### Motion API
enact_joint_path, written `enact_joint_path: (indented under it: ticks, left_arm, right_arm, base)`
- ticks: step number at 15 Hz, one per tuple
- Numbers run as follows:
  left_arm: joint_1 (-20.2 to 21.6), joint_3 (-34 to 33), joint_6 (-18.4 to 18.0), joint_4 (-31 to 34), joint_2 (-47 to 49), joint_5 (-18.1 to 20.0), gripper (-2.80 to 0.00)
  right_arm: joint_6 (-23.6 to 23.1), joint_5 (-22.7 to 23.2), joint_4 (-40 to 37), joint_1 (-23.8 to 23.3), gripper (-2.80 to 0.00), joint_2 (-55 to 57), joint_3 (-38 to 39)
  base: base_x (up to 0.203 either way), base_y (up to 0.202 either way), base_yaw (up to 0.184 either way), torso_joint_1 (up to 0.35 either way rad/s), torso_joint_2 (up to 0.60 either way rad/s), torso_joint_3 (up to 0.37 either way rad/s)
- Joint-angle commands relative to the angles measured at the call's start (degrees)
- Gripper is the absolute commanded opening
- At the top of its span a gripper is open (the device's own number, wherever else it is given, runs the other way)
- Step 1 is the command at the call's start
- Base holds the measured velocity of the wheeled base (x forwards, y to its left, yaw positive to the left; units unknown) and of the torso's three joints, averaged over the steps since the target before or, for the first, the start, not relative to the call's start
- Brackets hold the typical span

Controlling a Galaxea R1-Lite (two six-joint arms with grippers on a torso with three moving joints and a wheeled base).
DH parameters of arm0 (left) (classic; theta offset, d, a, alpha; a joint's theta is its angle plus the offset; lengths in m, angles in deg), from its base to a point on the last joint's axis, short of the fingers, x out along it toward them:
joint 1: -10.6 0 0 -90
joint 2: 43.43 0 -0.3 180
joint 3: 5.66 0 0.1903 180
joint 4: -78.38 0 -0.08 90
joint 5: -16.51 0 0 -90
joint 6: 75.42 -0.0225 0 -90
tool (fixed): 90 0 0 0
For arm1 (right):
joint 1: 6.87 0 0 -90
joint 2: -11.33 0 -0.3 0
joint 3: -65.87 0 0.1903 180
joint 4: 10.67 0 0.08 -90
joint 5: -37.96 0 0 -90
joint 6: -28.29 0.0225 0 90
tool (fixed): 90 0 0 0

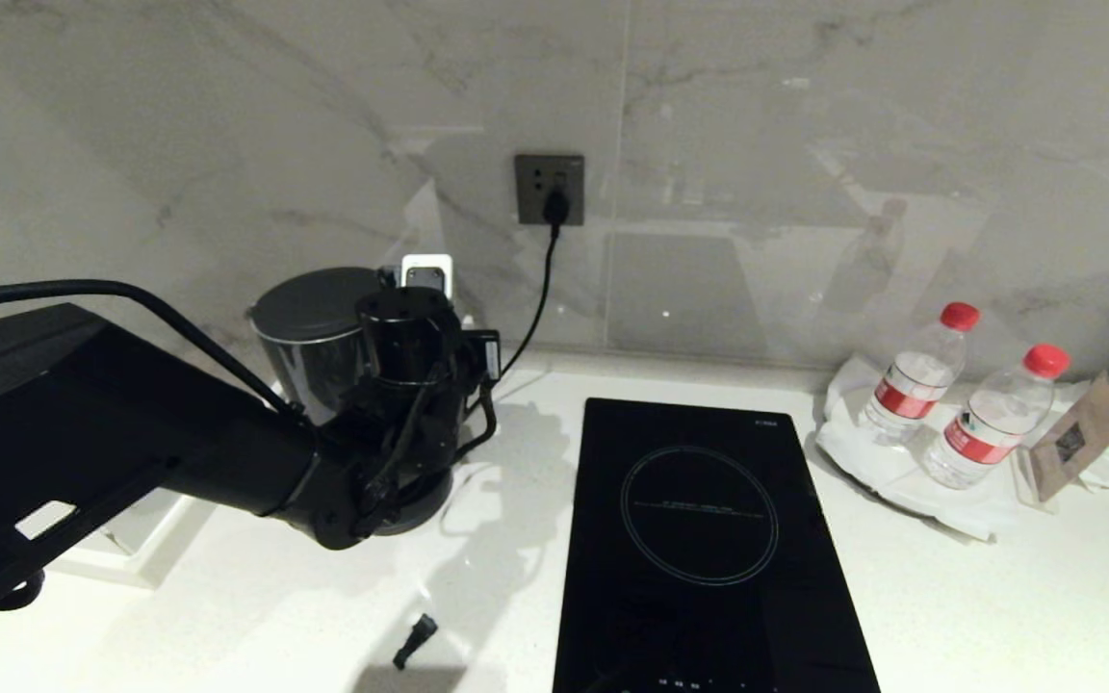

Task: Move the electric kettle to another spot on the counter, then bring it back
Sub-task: Pick up the kettle, then place it by the sink

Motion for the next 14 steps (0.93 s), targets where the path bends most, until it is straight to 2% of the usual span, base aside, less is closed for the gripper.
enact_joint_path:
  ticks: [1,3,5,10,14]
  left_arm:
    - [-0.84,-1.85,-0.01,3.07,-4.49,-0.31,-2.80]
    - [-2.21,-5.21,0.26,8.32,-9.53,-0.07,-2.80]
    - [-3.66,-8.34,0.30,10.57,-13.41,-0.14,-2.80]
    - [-5.89,-14.75,0.42,11.29,-19.23,-0.08,-2.80]
    - [-5.82,-16.08,1.26,11.18,-20.61,-0.22,-2.80]
  right_arm:
    - [-0.03,0.08,0.00,0.00,-2.80,0.00,0.00]
    - [-0.03,0.06,0.00,0.00,-2.80,0.00,0.00]
    - [-0.03,0.08,0.00,0.00,-2.80,0.00,0.00]
    - [-0.03,0.08,0.00,0.00,-2.80,0.00,0.00]
    - [-0.03,0.03,0.00,0.00,-2.80,0.00,0.00]
  base:
    - [0.000,0.000,0.000,0.000,0.00,0.000]
    - [0.000,0.000,0.000,0.000,0.00,0.000]
    - [0.000,0.000,0.000,0.000,0.00,0.000]
    - [0.000,0.000,0.000,0.000,0.00,0.000]
    - [0.000,0.000,0.000,0.000,0.00,0.000]
